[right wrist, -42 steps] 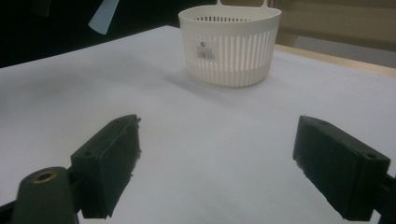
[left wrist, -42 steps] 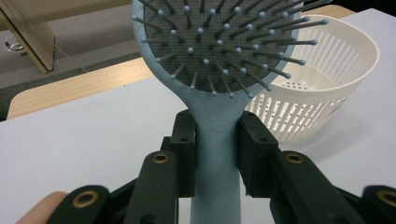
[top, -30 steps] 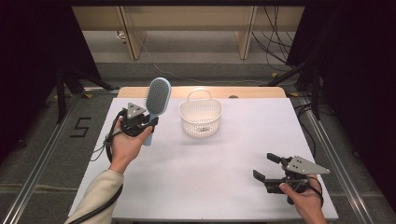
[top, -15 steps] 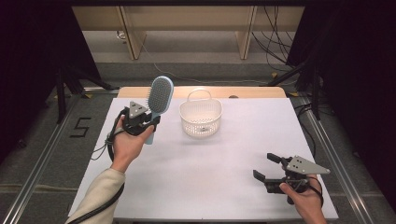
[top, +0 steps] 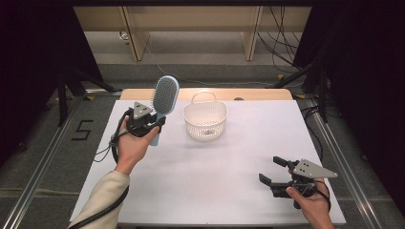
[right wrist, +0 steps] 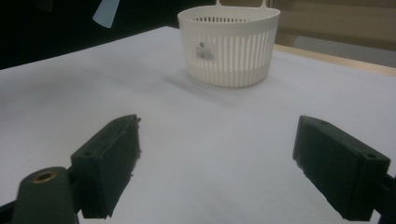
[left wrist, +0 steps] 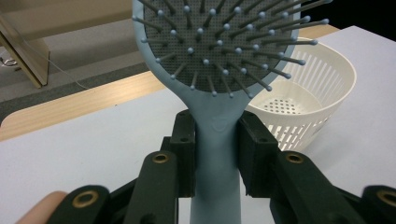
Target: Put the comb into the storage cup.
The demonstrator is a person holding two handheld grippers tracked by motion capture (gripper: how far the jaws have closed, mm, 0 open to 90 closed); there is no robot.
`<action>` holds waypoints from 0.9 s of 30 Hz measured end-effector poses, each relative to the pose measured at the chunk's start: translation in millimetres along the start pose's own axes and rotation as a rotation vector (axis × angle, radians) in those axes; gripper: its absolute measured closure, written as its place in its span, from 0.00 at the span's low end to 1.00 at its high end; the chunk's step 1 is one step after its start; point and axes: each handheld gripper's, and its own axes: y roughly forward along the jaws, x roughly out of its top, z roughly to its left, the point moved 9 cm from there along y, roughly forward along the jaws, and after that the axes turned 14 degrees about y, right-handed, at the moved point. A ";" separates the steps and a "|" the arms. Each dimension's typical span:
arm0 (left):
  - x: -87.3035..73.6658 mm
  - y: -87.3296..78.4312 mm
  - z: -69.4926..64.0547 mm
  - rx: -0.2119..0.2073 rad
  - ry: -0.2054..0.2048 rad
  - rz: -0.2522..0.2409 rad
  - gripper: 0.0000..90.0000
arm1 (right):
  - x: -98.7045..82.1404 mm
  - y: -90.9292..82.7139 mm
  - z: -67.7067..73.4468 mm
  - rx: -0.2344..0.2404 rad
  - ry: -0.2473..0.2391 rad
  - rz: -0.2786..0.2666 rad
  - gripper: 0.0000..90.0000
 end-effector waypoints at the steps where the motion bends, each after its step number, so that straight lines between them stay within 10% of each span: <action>1: 0.9 0.5 -0.3 0.000 -0.001 -0.004 0.78 | 0.0 0.1 0.1 0.001 0.000 0.000 0.17; 27: 11.1 4.2 -4.7 -0.010 -0.002 -0.026 0.78 | 0.2 0.0 0.1 0.000 0.002 -0.003 0.17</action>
